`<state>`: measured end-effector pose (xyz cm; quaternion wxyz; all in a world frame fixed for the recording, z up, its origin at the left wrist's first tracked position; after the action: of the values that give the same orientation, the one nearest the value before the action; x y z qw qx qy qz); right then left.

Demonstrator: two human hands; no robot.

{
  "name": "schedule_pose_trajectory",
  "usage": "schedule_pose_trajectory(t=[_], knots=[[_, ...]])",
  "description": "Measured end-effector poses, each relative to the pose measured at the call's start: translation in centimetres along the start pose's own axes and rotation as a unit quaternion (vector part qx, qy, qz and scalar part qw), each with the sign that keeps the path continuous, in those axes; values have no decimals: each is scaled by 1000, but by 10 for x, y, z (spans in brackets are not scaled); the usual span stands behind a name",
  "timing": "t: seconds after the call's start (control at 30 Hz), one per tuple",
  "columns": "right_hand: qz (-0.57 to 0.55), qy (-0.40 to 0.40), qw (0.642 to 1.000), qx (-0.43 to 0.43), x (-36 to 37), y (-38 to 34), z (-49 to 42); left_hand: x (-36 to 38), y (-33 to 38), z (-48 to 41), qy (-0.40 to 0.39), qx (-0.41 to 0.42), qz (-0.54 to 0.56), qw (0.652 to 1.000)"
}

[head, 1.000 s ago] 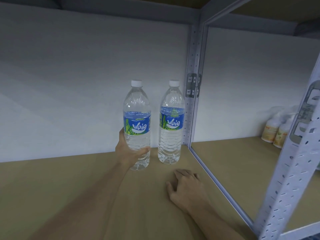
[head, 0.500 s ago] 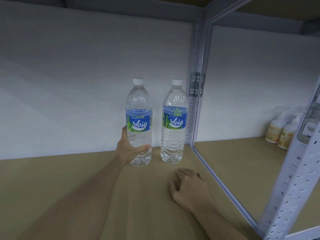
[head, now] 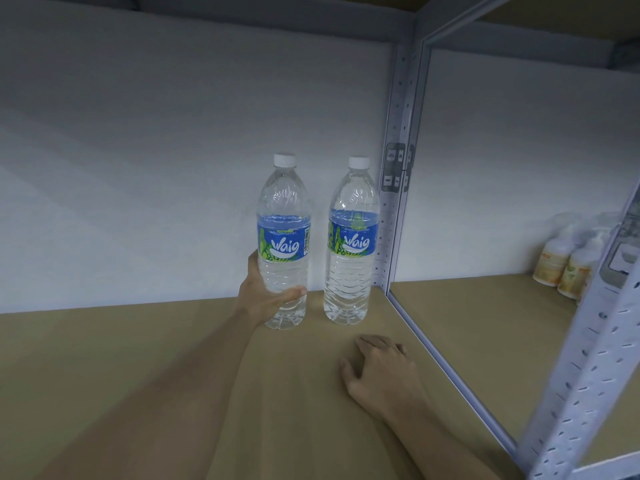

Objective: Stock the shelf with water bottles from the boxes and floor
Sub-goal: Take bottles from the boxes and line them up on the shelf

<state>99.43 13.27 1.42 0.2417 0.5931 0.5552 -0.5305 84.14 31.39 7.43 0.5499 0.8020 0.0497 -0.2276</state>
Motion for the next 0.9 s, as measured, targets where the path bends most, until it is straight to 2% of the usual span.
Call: schedule_pose_trajectory(t=[0.3,0.37,0.43,0.5,0.6,0.73,0.83,0.9], knots=[[-4,0,1000,11,-6,-4,2,2,-7,36,-78,-46,-21,996],[-4,-5,1000,20,-7,-3,2,0,-4,50,-89,-56,-52,993],[-8,2,1000,24,-8,-3,2,-10,-4,69,-68,-69,-131,987],[-9,6,1000,25,-12,-5,3,-23,-5,95,-33,-73,-164,983],[5,9,999,38,-15,-9,8,-43,-3,142,-17,-36,-141,989],[33,-10,999,23,-17,-31,31,-74,4,205,-38,-1,-125,991],[-11,-55,998,21,-19,-61,77,-97,11,257,-41,10,-52,998],[-63,-39,997,9,-24,-84,116,-110,10,293,-29,14,-20,999]])
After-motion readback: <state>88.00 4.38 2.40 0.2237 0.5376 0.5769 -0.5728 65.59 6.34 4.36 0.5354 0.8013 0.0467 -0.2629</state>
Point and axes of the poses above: each hand's wrist, its own z-axis away from the middle knuckle, its own x-axis out of the palm, y = z × x, the point moved 6 cm from there along -z, towards the middle knuckle, and after that the axes turned 5 degrees about -z, right-handed, at the moved point
